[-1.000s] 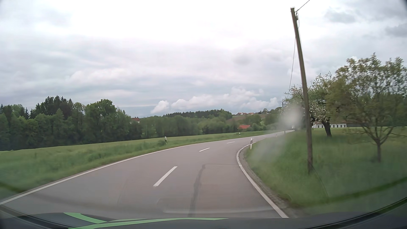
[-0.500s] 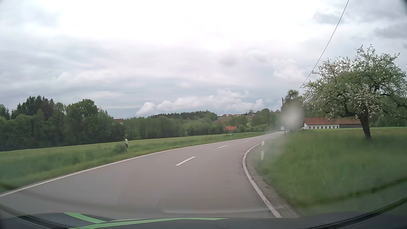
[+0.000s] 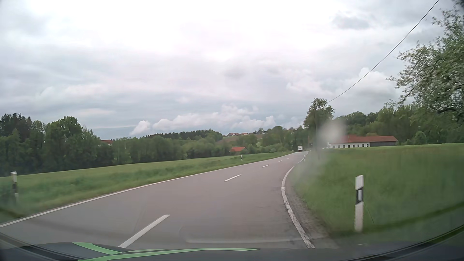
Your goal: Follow the waypoints while adhering to traffic rules and regulations
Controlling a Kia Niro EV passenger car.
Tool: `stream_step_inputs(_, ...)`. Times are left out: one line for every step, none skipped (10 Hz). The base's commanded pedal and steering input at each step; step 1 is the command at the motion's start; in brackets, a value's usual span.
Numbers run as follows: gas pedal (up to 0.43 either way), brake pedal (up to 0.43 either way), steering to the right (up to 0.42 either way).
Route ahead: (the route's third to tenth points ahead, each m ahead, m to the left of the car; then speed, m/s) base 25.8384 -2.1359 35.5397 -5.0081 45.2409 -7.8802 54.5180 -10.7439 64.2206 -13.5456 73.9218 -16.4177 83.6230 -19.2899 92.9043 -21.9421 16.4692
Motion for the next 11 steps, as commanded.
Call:
stream_step_inputs(0.098, 0.000, 0.068)
stream_step_inputs(0.130, 0.000, 0.068)
stream_step_inputs(0.189, 0.000, 0.068)
stream_step_inputs(0.189, 0.000, 0.066)
stream_step_inputs(0.220, 0.000, 0.064)
stream_step_inputs(0.240, 0.000, 0.059)
stream_step_inputs(0.280, 0.000, 0.055)
stream_step_inputs(0.287, 0.000, 0.052)
stream_step_inputs(0.287, 0.000, 0.048)
stream_step_inputs(0.287, 0.000, 0.044)
stream_step_inputs(0.287, 0.000, 0.040)
